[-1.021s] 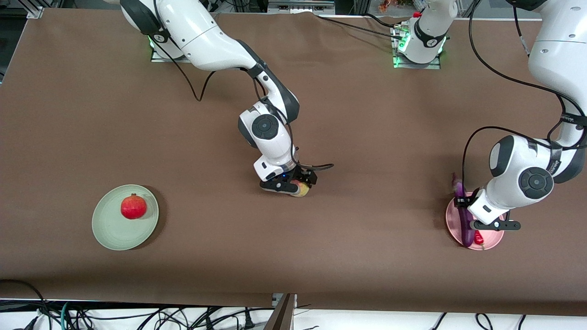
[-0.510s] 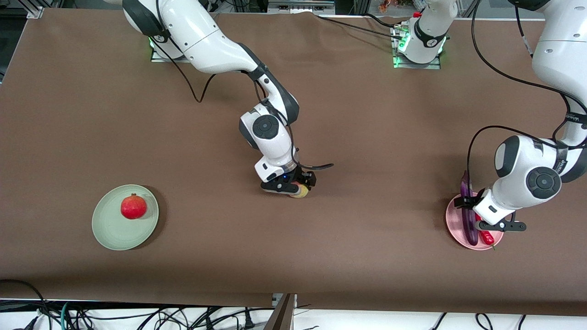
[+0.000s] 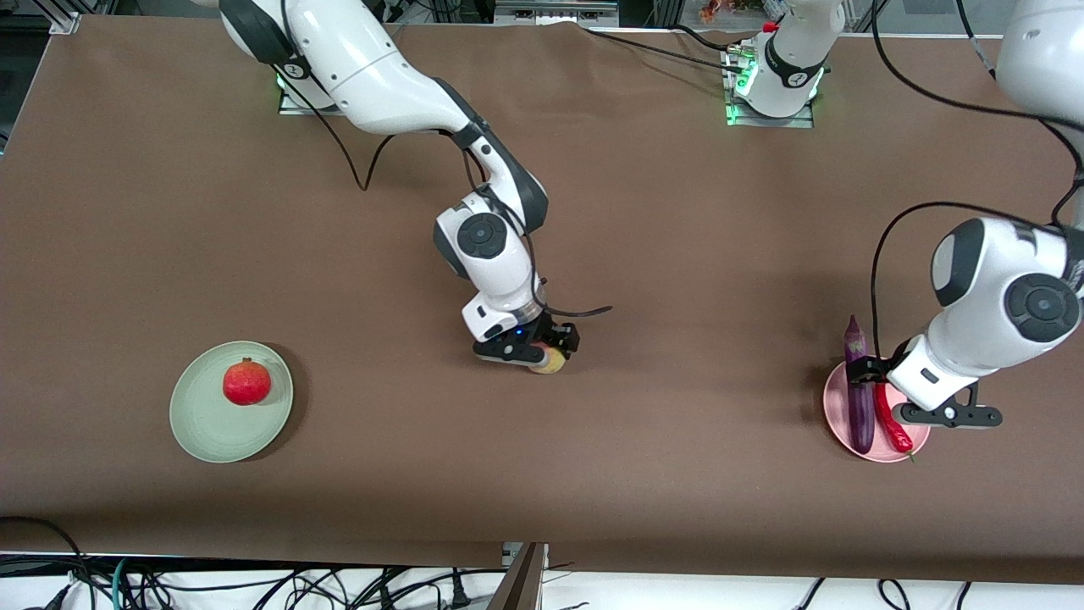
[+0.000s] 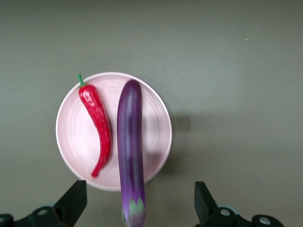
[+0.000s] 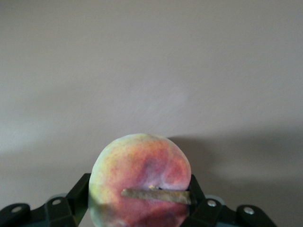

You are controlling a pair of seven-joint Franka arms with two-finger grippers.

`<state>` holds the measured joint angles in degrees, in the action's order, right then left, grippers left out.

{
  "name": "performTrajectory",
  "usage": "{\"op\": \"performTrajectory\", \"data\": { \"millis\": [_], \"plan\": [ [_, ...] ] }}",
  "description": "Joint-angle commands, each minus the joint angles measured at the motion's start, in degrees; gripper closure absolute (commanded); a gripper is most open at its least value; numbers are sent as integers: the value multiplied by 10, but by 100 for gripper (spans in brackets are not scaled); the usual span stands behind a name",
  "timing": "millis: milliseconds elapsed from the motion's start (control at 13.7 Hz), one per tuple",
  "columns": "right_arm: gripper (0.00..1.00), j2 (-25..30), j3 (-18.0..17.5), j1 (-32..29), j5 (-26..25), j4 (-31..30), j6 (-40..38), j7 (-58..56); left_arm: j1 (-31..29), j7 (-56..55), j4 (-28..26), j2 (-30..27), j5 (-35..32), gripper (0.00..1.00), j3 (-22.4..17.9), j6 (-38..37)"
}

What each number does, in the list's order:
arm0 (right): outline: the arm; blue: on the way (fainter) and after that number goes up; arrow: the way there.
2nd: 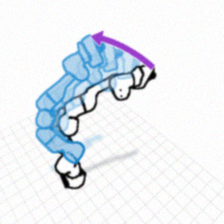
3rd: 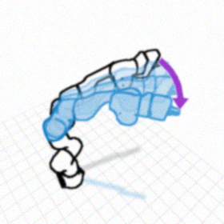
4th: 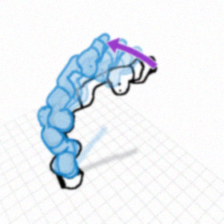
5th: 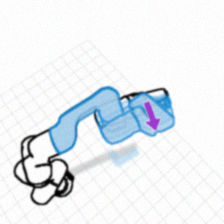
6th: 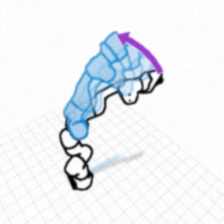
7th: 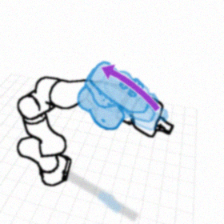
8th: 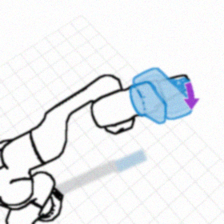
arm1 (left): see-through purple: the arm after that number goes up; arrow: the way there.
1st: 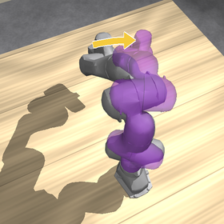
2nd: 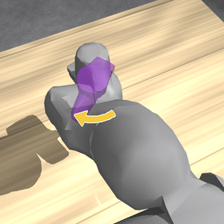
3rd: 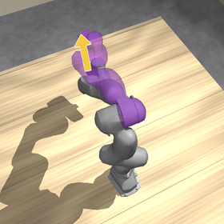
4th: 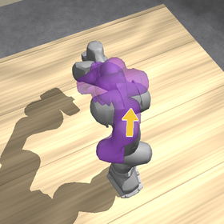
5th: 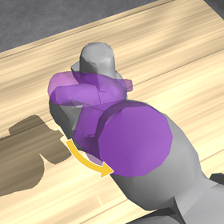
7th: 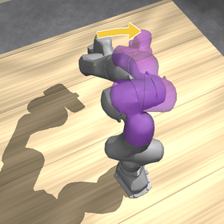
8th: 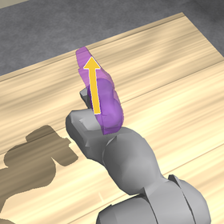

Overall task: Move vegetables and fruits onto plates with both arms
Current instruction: 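Lower the eggplant onto the pink plate while the right gripper grasps the peach, then lift the peach with the right gripper while the left gripper withdraws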

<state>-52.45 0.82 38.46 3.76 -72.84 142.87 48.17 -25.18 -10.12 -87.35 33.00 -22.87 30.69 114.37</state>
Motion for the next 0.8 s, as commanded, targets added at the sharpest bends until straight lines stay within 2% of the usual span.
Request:
{"op": "performTrajectory", "data": {
  "millis": [0,146,292,438,510,583,729],
  "plan": [
    [69,66,-7,-62,0,-12,-134,-101,-1,7,67,-12,26,0,27,-122],
    [69,91,-7,-132,1,-12,-235,-222,-1,7,120,-20,27,0,52,-212],
    [69,102,-7,-209,1,-12,-290,-356,-3,7,161,-27,27,0,89,-279],
    [69,106,-7,-267,-1,-12,-326,-483,1,8,176,-63,41,0,95,-308],
    [69,107,-7,-295,-2,-12,-335,-533,1,8,178,-78,67,0,94,-319],
    [69,108,-7,-318,-7,-12,-340,-578,8,7,175,-123,105,0,82,-336],
    [69,117,13,-335,-10,-12,-347,-640,48,8,161,-179,132,0,25,-367]
  ]
}}
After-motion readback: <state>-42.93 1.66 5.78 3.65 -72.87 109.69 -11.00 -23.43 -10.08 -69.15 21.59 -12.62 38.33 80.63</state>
